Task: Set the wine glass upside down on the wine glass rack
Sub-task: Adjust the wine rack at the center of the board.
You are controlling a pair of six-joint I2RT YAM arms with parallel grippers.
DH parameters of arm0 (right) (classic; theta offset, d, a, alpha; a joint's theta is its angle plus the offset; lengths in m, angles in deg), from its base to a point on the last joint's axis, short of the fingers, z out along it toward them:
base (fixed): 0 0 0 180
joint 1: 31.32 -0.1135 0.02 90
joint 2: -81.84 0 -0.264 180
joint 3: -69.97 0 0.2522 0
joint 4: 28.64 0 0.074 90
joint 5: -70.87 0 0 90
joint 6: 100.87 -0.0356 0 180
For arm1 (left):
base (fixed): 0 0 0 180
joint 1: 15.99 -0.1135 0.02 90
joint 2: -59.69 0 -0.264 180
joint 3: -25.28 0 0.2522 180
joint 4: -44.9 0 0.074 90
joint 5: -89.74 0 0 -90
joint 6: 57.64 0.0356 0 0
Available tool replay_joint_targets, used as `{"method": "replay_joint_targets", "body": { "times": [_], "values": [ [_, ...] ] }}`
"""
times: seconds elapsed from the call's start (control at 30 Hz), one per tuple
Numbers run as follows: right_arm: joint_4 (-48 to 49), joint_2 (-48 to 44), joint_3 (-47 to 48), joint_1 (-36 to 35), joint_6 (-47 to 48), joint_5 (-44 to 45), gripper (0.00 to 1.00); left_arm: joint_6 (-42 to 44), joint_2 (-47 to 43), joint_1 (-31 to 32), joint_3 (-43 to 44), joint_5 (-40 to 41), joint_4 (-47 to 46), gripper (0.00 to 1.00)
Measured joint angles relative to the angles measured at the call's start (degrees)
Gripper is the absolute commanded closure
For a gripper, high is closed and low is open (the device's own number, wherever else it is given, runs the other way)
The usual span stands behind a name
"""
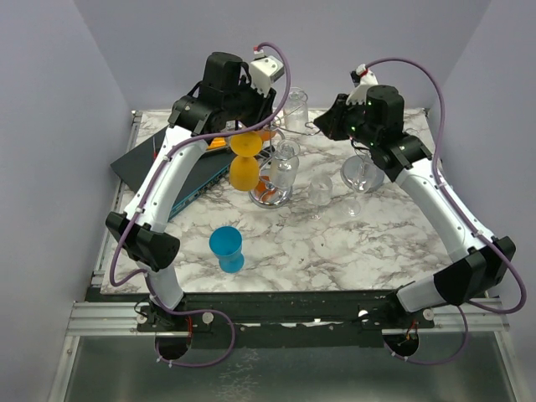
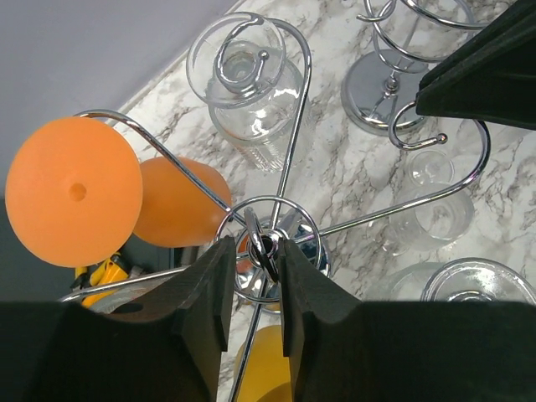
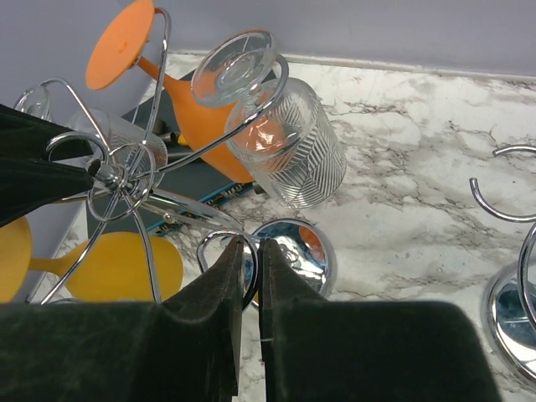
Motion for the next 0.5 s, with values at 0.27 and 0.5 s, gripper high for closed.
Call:
{"method": "replay_joint_targets", "body": {
  "times": [0.27, 0.5],
  "values": [
    [2.38, -2.99, -4.0, 0.04, -2.51, -0.24, 0.95, 0.94, 0.0, -0.37, 0.0, -2.97, 0.35, 0.72],
    [3.56, -7.37, -8.55, 0.04, -4.83, -1.66, 0.99, 2.91, 0.07, -0.35, 0.0, -4.55, 0.35, 0.74]
  ]
}}
